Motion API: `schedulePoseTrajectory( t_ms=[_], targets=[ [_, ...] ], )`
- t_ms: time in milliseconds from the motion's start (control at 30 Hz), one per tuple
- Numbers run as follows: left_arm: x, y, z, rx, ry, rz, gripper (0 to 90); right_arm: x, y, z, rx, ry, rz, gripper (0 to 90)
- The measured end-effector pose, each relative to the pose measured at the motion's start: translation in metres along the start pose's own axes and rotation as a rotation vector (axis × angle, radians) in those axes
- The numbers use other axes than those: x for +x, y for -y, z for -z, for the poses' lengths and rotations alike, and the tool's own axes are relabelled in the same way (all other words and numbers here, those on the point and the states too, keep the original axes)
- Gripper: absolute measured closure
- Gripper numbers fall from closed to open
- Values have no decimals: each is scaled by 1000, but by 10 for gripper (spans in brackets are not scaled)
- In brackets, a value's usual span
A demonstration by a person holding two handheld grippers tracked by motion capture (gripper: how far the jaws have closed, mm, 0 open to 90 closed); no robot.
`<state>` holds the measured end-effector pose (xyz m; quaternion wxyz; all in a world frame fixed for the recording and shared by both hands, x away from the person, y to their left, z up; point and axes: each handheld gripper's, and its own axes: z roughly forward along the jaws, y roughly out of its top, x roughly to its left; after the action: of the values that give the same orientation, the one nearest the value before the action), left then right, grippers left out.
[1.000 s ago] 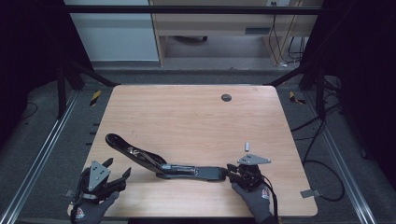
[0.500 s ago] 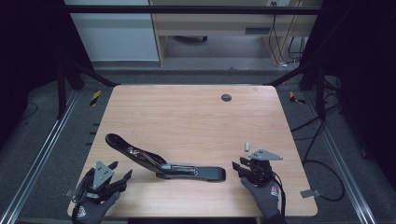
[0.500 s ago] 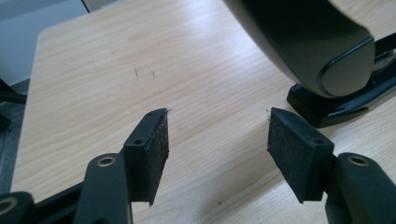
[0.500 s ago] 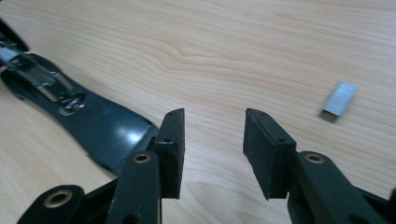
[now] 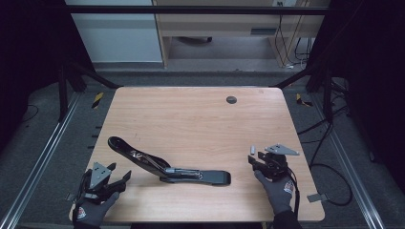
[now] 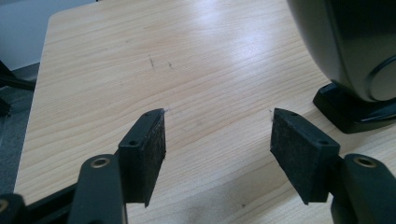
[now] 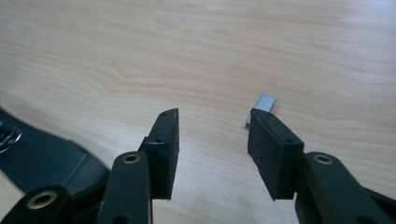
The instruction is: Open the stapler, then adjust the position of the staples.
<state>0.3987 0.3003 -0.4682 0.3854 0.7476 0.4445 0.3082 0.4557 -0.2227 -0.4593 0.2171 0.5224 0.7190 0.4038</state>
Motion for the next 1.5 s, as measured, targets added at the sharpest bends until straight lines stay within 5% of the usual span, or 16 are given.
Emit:
schedulePoseTrajectory(
  t_ms=[200,667,1500],
  targets=[
    [1,0,-2,8,0,3,338,-9,-6,-11,21,44,9,498],
    [0,1,-5,5,16,15,329,-13,-18,-31,5,78,5,595],
    [-1,1,-7,13,21,20,336,-20,-23,-71,186,129,-26,695]
  ],
)
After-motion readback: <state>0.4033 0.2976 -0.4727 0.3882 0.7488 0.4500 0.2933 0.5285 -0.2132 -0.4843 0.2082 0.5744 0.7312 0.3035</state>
